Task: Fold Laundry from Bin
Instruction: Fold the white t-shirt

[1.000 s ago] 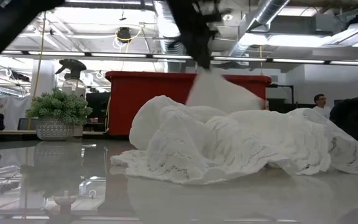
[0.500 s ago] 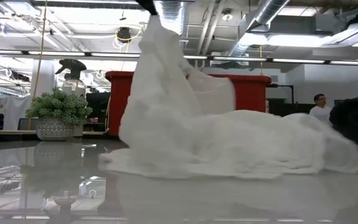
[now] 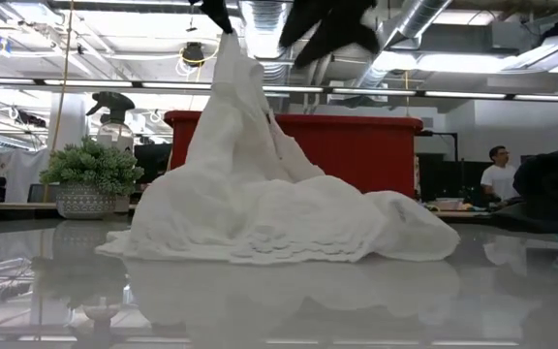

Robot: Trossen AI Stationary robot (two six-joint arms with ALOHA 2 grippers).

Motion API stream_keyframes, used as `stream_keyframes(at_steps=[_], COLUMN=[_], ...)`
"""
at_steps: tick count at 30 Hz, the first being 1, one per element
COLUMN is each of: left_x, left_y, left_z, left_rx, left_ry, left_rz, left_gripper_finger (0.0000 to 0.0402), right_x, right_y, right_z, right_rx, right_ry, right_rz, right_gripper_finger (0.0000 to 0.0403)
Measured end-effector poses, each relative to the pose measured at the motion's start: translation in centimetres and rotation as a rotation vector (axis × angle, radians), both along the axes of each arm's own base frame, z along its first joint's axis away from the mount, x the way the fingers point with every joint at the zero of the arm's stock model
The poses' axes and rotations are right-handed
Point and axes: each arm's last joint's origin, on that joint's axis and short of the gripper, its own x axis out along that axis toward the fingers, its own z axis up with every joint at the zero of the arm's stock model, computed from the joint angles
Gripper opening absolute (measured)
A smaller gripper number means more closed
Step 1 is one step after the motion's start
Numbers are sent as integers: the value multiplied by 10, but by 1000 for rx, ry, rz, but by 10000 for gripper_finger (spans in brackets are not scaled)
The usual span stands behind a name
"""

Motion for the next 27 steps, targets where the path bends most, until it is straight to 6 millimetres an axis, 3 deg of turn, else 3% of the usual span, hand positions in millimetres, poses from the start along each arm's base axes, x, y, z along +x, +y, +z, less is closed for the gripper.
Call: stream_keyframes(at_steps=[4,11,17,22,27], left_x=[0,-1,-1,-1,-1], left_y=[0,0,0,0,0], left_z=[0,0,0,0,-1], left_rx=[8,18,14,14,14], left_ry=[9,20,21,19,20], left_rz=[-3,20,22,22,22], left_gripper_finger=[0,0,0,0,0], right_x=[29,63,67,71,74], right_y=[2,3,11,-5,-16], right_z=[-38,-71,-79,-78,-76], right_rx=[55,214,265,225,214], right_ry=[56,31,20,-11,-47], right_rz=[17,3,-32,-94,-156], right_gripper_finger=[195,194,236,271,276])
